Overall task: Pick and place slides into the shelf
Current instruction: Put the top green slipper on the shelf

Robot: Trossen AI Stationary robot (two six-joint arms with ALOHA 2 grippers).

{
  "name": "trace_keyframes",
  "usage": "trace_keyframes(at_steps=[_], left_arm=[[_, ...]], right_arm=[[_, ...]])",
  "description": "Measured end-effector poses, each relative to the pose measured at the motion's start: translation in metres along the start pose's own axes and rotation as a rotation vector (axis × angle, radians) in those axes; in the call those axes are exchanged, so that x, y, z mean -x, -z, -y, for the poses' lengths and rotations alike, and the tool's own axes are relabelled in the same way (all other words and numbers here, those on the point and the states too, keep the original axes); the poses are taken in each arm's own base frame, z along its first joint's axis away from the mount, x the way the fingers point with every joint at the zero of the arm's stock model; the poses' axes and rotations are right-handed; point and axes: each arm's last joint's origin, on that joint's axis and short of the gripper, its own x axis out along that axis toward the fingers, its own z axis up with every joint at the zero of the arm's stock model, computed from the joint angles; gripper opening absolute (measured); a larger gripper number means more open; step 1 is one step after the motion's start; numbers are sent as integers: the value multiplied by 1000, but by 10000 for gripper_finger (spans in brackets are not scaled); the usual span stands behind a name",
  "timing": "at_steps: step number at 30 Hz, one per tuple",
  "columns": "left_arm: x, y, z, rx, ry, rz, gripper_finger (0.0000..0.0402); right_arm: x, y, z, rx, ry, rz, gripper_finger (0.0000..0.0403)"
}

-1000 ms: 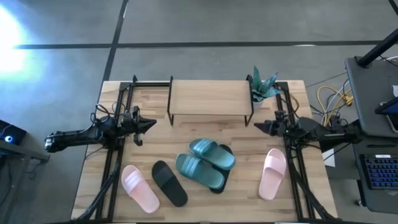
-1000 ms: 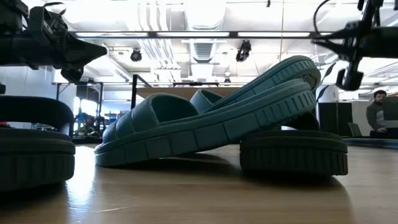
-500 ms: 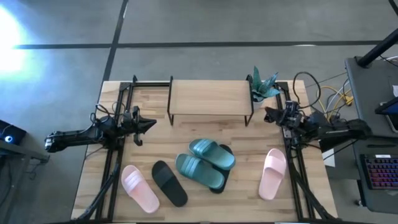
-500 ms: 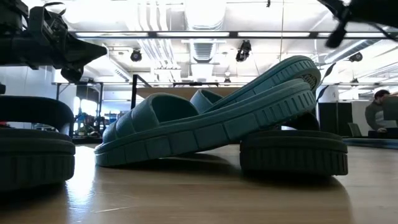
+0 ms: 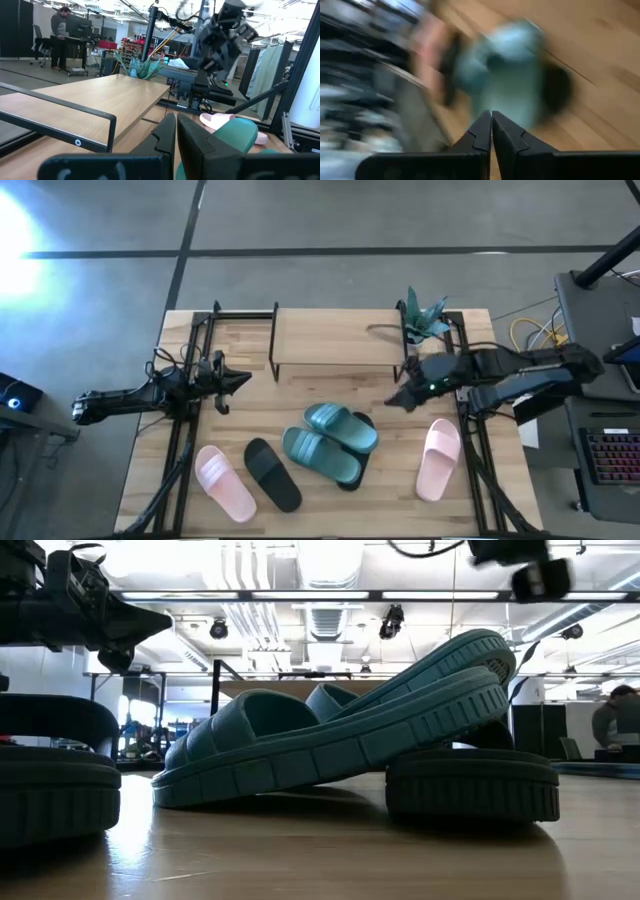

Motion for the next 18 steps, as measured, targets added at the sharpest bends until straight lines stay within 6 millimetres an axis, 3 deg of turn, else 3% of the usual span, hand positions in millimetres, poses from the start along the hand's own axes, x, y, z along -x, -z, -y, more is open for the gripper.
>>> trace_keyframes(at_steps=[4, 10, 18], left_arm=[[0, 0, 0, 0, 0, 0, 3], [0, 0, 0, 0, 0, 0, 3], [0, 0, 0, 0, 0, 0, 3]], right_arm=[[-2, 10, -15, 52, 296, -161, 9], [-14, 20, -41, 152, 460, -201, 9], [-38, 38, -39, 166, 669, -313, 9]])
